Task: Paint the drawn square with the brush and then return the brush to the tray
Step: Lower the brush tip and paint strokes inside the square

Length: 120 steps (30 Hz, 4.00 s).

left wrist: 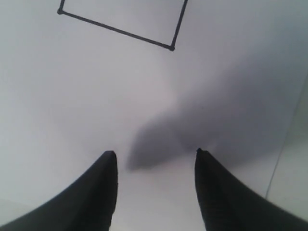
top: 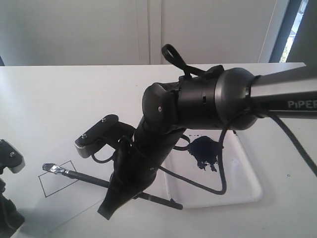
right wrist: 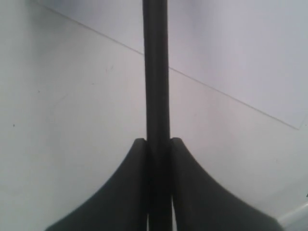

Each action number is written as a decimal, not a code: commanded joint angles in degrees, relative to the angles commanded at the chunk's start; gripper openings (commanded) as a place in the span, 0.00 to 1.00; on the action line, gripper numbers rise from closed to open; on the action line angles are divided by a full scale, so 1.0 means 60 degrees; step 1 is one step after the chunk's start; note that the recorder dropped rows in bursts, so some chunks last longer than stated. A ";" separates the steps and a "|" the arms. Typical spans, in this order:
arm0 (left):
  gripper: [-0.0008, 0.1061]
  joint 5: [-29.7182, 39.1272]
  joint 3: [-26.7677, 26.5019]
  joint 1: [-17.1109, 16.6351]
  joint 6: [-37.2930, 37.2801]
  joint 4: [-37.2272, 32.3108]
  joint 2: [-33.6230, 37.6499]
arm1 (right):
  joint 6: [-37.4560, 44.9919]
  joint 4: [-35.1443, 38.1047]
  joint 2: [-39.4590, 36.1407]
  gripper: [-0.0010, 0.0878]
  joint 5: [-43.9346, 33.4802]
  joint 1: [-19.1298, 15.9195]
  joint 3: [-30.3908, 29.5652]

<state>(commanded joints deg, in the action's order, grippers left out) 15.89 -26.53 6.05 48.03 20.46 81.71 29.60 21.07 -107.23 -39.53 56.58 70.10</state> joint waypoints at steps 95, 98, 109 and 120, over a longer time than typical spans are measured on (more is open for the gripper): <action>0.51 0.0019 0.0000 0.0000 -0.0041 0.0194 0.0115 | -0.2138 -0.2169 -0.0634 0.01 0.0187 0.0727 0.0483; 0.51 0.0019 0.0000 0.0000 -0.0041 0.0215 0.0115 | -0.2138 -0.2169 -0.0698 0.01 -0.0156 0.0764 0.0777; 0.51 0.0047 -0.0037 0.0022 -0.0041 0.0515 0.0115 | -0.2138 -0.2128 -0.0720 0.01 -0.0277 0.1051 0.0908; 0.51 0.0049 -0.0037 0.0022 -0.0041 0.0533 0.0115 | -0.2138 -0.2128 -0.0720 0.01 -0.0188 0.1051 0.1027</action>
<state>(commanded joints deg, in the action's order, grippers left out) 16.18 -26.75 6.18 47.79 23.66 82.40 16.77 8.30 -111.56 -40.66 62.89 76.27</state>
